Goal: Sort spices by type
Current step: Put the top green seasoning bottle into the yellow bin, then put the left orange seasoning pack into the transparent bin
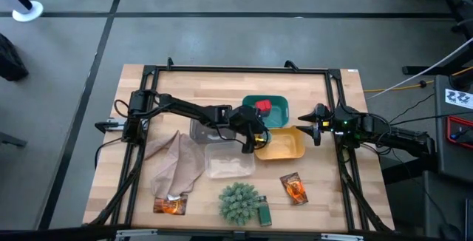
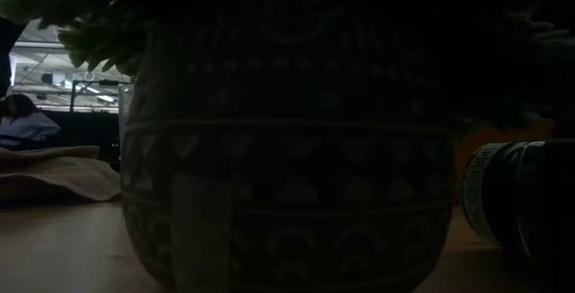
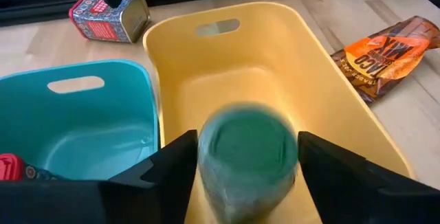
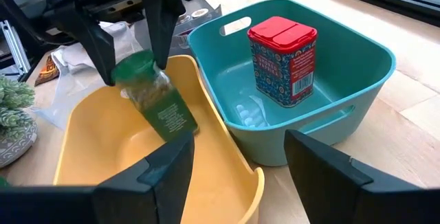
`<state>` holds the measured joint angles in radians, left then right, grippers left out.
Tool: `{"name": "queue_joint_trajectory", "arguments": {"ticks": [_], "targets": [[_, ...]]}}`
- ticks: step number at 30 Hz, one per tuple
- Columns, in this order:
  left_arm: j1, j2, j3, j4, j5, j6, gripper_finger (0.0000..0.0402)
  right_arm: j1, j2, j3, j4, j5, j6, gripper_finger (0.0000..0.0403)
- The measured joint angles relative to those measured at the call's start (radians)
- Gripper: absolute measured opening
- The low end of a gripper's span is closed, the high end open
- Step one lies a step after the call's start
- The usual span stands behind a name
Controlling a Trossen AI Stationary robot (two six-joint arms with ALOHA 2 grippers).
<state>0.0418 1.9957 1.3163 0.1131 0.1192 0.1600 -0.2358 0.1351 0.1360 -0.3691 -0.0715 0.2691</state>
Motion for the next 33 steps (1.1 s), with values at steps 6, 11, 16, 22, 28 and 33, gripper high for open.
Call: {"name": "queue_joint_trajectory", "arguments": {"ticks": [6, 11, 16, 22, 28, 33], "targets": [[0.000, 0.000, 0.000, 0.004, 0.000, -0.003, 0.0261, 0.000, 0.000, 0.000, 0.000, 0.000, 0.000, 0.0227], [0.000, -0.009, 0.000, -0.001, 0.000, -0.003, 0.0258, 0.000, 0.000, 0.000, 0.000, 0.000, 0.000, 0.0227], [0.000, -0.085, 0.010, -0.004, 0.000, -0.010, 0.0260, 0.000, 0.000, 0.000, -0.001, 0.000, 0.000, 0.0227], [-0.004, -0.241, 0.010, -0.230, 0.000, -0.077, 0.0258, 0.000, 0.000, 0.000, -0.007, 0.000, 0.000, 0.0227], [-0.051, -0.381, 0.011, -0.621, 0.000, -0.155, 0.0260, 0.000, 0.000, 0.000, -0.039, 0.000, 0.000, 0.0227], [-0.150, -0.433, 0.011, -0.981, 0.001, -0.247, 0.0260, 0.000, 0.000, 0.000, -0.048, 0.000, 0.018, 0.0227]]}}
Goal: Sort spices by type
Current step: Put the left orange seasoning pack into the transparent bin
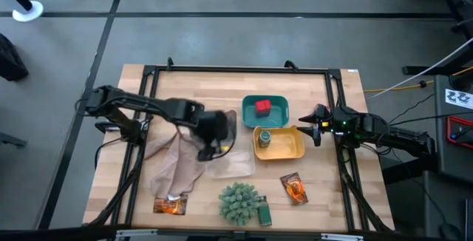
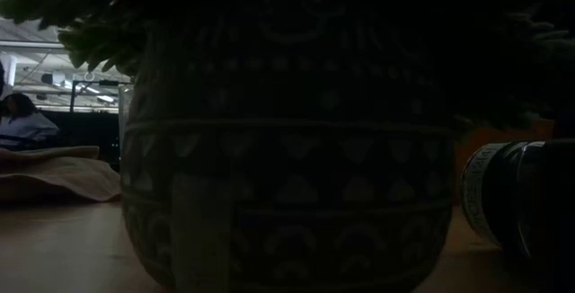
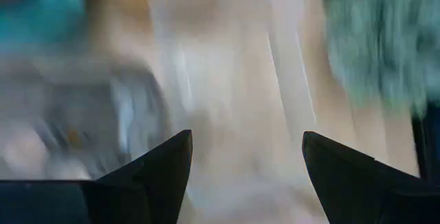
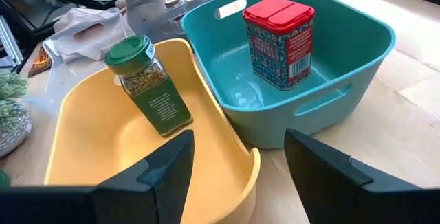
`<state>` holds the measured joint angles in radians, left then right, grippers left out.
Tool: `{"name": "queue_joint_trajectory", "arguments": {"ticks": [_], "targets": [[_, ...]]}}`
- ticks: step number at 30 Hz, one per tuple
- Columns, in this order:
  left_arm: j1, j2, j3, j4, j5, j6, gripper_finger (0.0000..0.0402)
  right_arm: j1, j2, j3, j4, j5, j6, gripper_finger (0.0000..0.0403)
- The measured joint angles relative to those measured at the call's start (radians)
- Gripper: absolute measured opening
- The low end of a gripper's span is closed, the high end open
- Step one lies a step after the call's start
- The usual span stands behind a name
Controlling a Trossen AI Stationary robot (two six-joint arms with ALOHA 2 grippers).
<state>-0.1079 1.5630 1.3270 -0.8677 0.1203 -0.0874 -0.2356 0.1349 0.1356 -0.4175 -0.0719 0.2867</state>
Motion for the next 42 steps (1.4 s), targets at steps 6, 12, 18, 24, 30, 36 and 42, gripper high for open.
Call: {"name": "queue_joint_trajectory", "arguments": {"ticks": [6, 12, 18, 24, 30, 36, 42], "targets": [[-0.170, -0.001, -0.033, -0.206, -0.001, -0.192, 0.0260, 0.000, 0.000, 0.000, -0.001, 0.000, 0.001, 0.0227], [-0.334, 0.000, -0.106, -0.192, -0.001, -0.354, 0.0260, 0.000, 0.000, 0.000, -0.002, 0.000, 0.006, 0.0227], [-0.478, 0.000, -0.170, -0.115, -0.001, -0.575, 0.0260, 0.000, 0.000, 0.000, -0.003, 0.000, 0.035, 0.0227], [-0.615, 0.000, -0.242, 0.072, -0.001, -0.704, 0.0260, 0.000, 0.000, 0.000, -0.003, 0.000, 0.035, 0.0227], [-0.729, 0.000, -0.298, 0.177, -0.001, -0.865, 0.0260, 0.000, 0.000, 0.000, -0.003, 0.000, 0.035, 0.0227], [-0.793, 0.000, -0.307, 0.180, -0.028, -0.955, 0.0260, 0.000, 0.000, 0.000, -0.003, 0.000, 0.035, 0.0227], [-0.832, 0.001, -0.307, 0.179, -0.116, -0.979, 0.0260, 0.000, 0.000, 0.000, -0.003, 0.000, 0.035, 0.0227]]}}
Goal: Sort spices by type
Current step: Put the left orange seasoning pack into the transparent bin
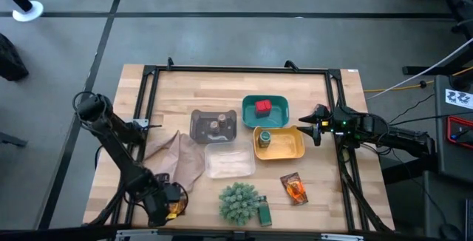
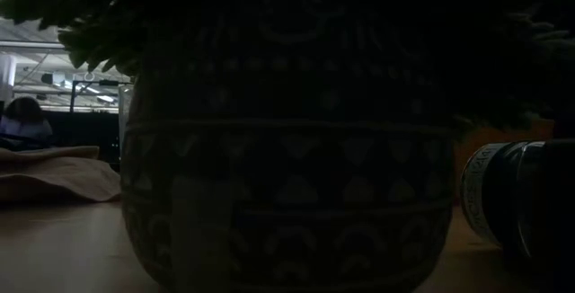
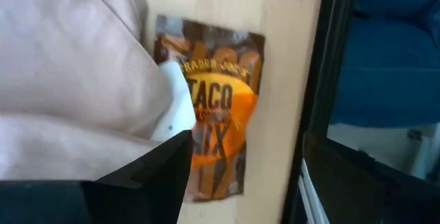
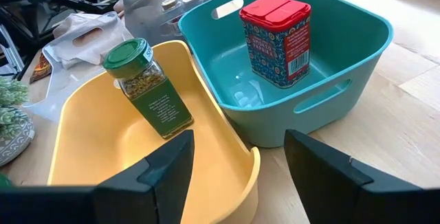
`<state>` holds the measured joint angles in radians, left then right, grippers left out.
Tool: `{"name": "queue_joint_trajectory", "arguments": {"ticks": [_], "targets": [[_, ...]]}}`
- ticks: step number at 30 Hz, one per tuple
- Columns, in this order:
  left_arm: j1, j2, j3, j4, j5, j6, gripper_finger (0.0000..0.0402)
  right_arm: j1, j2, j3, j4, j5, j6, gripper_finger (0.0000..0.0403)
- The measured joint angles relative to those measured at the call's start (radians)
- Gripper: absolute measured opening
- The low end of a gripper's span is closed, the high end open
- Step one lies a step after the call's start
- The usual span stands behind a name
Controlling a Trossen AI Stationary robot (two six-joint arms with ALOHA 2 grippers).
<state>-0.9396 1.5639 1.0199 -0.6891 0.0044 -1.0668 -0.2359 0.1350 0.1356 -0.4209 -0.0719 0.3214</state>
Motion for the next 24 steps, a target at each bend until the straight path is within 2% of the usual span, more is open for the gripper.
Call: {"name": "queue_joint_trajectory", "arguments": {"ticks": [4, 12, 24], "targets": [[-0.012, 0.018, 0.000, 0.018, -0.068, -0.004, 0.0260, 0.000, 0.000, 0.000, 0.000, 0.000, 0.000, 0.0227], [-0.017, 0.080, 0.000, 0.108, -0.064, 0.002, 0.0260, 0.000, 0.000, 0.000, 0.000, 0.000, 0.000, 0.0227], [-0.050, 0.132, 0.000, 0.043, -0.069, -0.044, 0.0260, 0.000, 0.000, 0.000, 0.000, 0.000, 0.000, 0.0227]]}}
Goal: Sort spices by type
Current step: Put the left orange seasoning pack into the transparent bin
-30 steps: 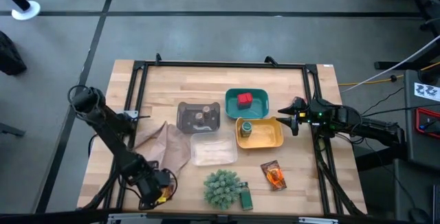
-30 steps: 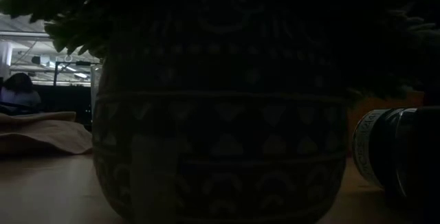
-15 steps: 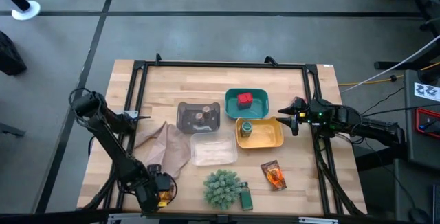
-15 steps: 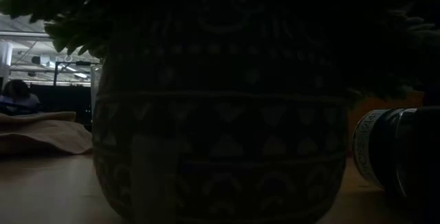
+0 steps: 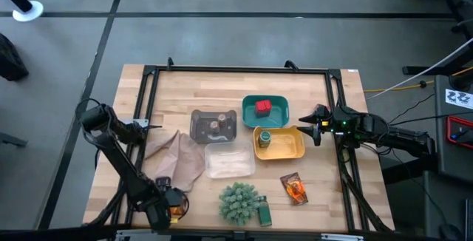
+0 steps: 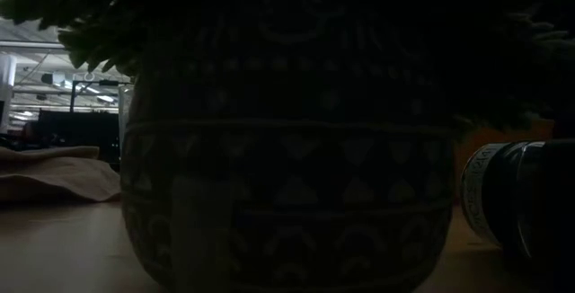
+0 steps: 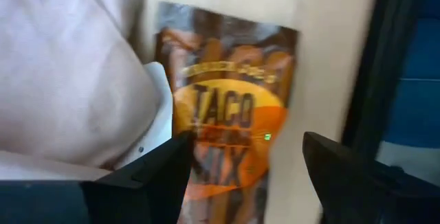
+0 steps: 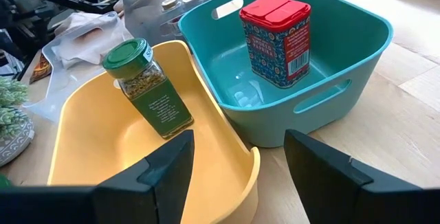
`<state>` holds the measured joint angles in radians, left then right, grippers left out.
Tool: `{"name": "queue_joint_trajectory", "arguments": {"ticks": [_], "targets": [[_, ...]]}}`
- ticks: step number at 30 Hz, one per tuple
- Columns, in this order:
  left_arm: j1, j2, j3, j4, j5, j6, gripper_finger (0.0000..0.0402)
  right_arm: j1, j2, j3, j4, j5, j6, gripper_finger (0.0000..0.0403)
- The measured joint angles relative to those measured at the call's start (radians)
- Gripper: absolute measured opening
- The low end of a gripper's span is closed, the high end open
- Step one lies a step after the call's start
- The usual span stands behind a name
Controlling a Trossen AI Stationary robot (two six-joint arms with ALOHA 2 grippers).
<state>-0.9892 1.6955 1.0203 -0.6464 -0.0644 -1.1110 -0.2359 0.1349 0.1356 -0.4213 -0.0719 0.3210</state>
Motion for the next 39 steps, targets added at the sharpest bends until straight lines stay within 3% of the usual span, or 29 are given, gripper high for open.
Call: {"name": "queue_joint_trajectory", "arguments": {"ticks": [20, 24, 36, 39], "targets": [[-0.007, 0.082, 0.005, -0.023, -0.019, 0.048, 0.0255, 0.000, 0.000, 0.000, 0.000, 0.000, 0.000, 0.0227], [-0.007, 0.083, 0.003, -0.029, -0.036, 0.045, 0.0216, 0.000, 0.000, 0.000, 0.000, 0.000, 0.000, 0.0227], [-0.004, 0.085, 0.004, -0.025, -0.065, 0.017, 0.0037, 0.000, 0.000, 0.000, 0.000, 0.000, 0.000, 0.0227], [-0.005, 0.084, 0.019, -0.025, -0.064, 0.030, 0.0010, 0.000, 0.000, 0.000, 0.000, 0.000, 0.000, 0.0227]]}}
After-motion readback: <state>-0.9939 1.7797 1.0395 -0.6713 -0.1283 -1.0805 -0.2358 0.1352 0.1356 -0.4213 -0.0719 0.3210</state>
